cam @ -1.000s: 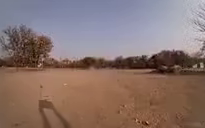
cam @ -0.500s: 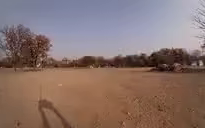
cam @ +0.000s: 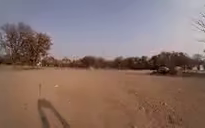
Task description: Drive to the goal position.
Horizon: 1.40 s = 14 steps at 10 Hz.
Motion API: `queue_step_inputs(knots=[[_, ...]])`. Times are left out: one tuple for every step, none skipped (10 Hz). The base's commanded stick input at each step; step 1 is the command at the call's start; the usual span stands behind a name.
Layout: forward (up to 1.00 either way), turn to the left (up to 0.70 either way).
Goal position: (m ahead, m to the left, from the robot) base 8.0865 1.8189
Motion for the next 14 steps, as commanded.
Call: queue_step_inputs(knots=[[0.70,0.00],[0.70,0.00],[0.70,0.00],[0.70,0.00],[0.70,0.00],[0.70,0.00],[0.70,0.00],[0.70,0.00],[0.70,0.00],[0.70,0.00],[0.70,0.00],[0.70,0.00],[0.70,0.00],[0.70,0.00]])
